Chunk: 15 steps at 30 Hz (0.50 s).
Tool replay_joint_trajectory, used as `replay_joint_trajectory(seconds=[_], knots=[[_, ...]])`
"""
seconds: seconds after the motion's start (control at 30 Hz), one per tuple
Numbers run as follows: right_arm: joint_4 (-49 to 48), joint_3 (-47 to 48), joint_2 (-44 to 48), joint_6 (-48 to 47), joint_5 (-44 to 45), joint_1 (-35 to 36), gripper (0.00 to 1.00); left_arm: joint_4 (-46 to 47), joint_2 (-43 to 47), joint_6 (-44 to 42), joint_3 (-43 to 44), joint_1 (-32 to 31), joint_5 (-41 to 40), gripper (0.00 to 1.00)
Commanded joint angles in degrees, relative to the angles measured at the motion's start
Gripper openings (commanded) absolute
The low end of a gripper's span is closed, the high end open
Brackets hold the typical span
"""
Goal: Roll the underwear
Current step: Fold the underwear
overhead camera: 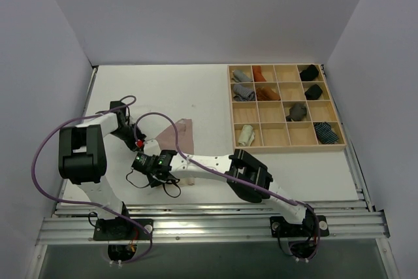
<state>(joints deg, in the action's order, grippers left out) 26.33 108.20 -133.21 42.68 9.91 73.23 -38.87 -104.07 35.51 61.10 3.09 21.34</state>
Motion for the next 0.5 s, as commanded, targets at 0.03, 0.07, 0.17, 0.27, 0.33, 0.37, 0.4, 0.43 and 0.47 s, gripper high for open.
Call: replay_joint_trajectory(seconds=[0.03, 0.07, 0.17, 0.27, 0.33, 0.37, 0.4, 0.43, 0.47], knots=[[4.87, 2.63, -2.67, -0.40, 2.39, 0.33, 0.18, 1.08, -0.08, -0.88, 1.74, 0.16, 1.77, 0.02], [4.96, 2.54, -2.85, -0.49, 2.48, 0.42, 0.13, 0.82, 0.10, -0.88, 1.74, 0.25, 1.77, 0.02], [5.31, 1.75, -2.50, -0.05, 2.22, 0.60, 0.00, -1.72, 0.89, -1.93, 3.14, -0.01, -0.76, 0.02], [3.21, -0.88, -0.13, 0.30, 0.64, 0.68, 0.00, -10.76, 1.41, -3.07, 8.23, -1.07, -8.24, 0.02], [0.50, -2.55, 2.76, 0.74, -1.47, 0.68, 0.00, -13.32, 2.20, -3.25, 11.48, -1.60, -9.38, 0.02], [-0.22, -2.91, 3.73, 1.00, -2.26, 0.68, 0.00, -15.34, 2.64, -3.16, 12.37, -1.77, -9.74, 0.02], [-1.18, -3.26, 4.44, 1.27, -3.92, 0.68, 0.00, -16.14, 3.26, -3.08, 13.16, -1.95, -10.09, 0.02], [-2.93, -3.78, 5.75, 1.97, -4.81, 0.68, 0.00, -16.76, 4.39, -3.16, 14.30, -2.39, -10.35, 0.02], [-3.82, -5.35, 6.29, 2.67, -5.86, 0.60, 0.00, -17.28, 4.84, -3.08, 14.74, -2.48, -10.36, 0.02]])
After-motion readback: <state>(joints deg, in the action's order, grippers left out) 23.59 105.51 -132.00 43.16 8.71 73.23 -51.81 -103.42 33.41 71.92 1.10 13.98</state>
